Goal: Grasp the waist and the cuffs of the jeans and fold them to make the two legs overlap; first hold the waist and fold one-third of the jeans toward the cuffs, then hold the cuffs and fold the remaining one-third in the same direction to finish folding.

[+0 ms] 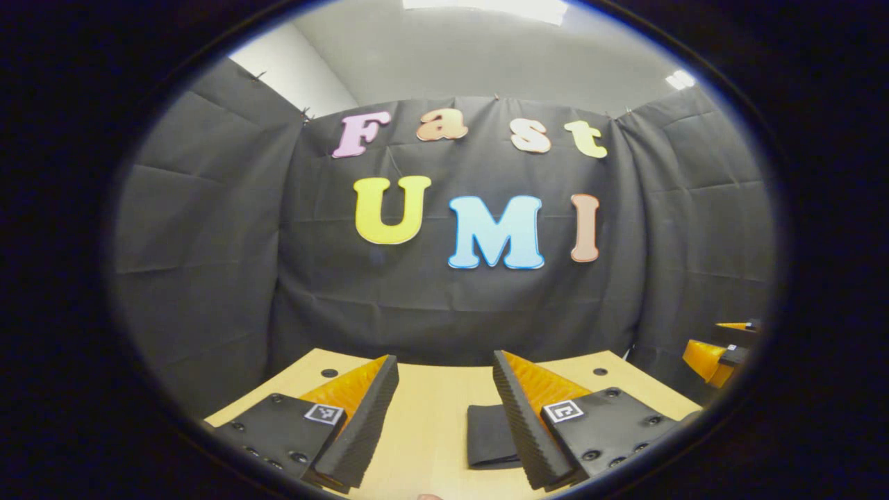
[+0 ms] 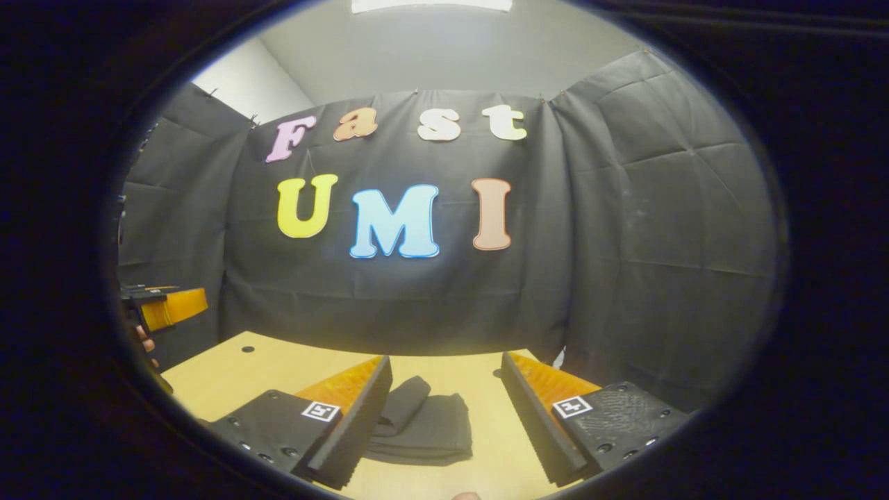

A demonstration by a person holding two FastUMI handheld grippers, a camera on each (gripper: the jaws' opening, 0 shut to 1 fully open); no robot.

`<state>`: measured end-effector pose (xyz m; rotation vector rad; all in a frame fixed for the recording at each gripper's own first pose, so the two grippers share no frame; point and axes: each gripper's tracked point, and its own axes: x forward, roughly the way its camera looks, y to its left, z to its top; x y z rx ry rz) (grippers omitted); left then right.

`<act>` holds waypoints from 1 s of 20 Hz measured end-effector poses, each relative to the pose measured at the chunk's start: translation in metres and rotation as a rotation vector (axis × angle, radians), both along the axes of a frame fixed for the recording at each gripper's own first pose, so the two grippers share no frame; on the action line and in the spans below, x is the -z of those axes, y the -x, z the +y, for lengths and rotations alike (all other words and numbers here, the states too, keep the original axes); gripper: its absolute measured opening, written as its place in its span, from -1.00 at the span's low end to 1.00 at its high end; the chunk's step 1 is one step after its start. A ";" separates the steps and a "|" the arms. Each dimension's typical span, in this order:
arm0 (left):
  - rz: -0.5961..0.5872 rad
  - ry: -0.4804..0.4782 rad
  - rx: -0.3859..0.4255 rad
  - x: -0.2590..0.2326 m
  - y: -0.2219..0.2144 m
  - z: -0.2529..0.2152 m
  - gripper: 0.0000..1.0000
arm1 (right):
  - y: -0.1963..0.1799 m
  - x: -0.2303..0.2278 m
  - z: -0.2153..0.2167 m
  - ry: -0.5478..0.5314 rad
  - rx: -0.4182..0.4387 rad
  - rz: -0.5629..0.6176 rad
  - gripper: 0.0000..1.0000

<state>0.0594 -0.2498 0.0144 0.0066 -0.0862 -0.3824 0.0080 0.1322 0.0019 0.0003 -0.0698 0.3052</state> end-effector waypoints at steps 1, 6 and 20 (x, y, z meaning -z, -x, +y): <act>0.005 0.000 -0.002 -0.001 0.006 0.002 0.77 | -0.001 0.002 -0.005 0.020 0.015 -0.004 0.89; 0.017 -0.031 -0.042 0.008 0.009 0.009 0.77 | 0.014 -0.008 -0.012 0.047 0.019 -0.067 0.89; 0.003 -0.010 -0.021 0.018 0.014 -0.019 0.77 | 0.006 -0.014 -0.026 0.067 0.027 -0.105 0.89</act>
